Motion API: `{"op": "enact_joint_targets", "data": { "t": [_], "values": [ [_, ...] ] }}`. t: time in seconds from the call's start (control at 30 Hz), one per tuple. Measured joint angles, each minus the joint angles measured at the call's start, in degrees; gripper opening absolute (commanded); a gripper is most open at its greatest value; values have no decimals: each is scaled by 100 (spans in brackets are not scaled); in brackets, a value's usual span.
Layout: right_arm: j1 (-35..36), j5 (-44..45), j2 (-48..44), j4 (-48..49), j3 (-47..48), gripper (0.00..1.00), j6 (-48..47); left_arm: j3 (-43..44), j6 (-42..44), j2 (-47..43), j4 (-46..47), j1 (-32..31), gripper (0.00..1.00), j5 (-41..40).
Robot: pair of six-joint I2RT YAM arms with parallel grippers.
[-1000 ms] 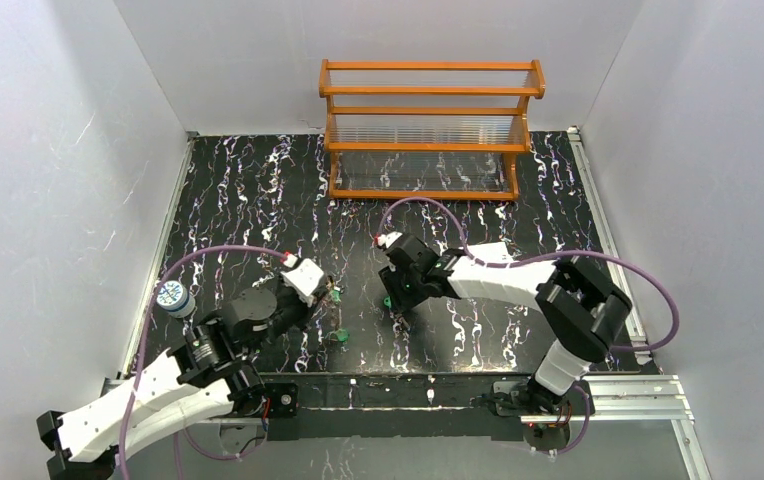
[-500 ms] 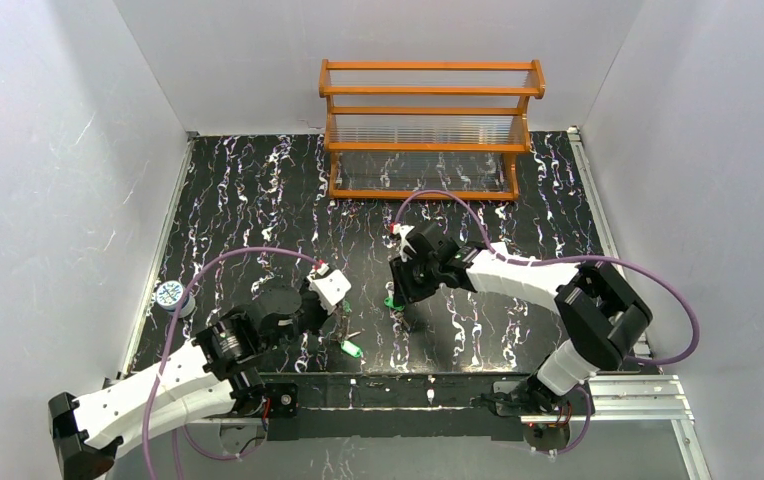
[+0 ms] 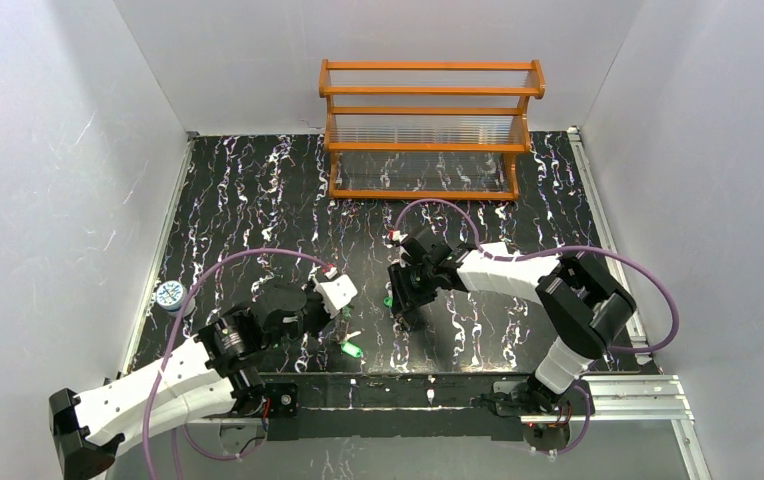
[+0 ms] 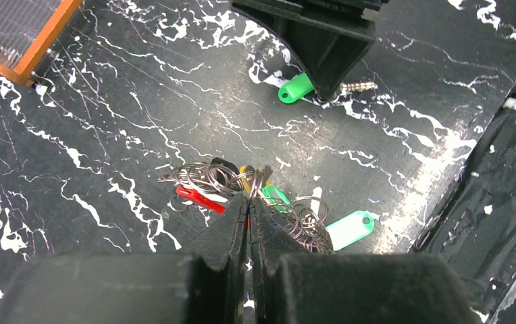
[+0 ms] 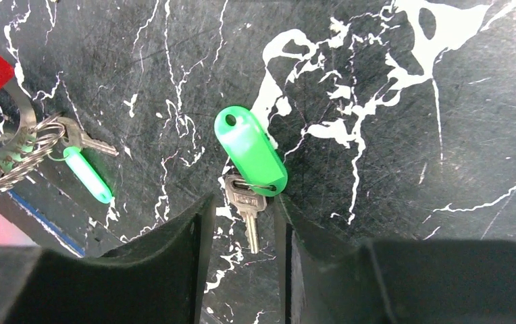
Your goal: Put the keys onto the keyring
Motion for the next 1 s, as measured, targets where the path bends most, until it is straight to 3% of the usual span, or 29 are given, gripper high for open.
{"op": "enact_joint_targets", "data": {
  "t": [0.23,0.77,1.0],
  "values": [
    [37,236,68,4,59,34,17,24,153,238,-140,0,0,269],
    [428,778,380,-138,538,39,-426,24,240,236,-186,0,0,402],
    [745,1532,380,-273,601,22,-660,24,243,251,-186,0,0,400]
  ]
}}
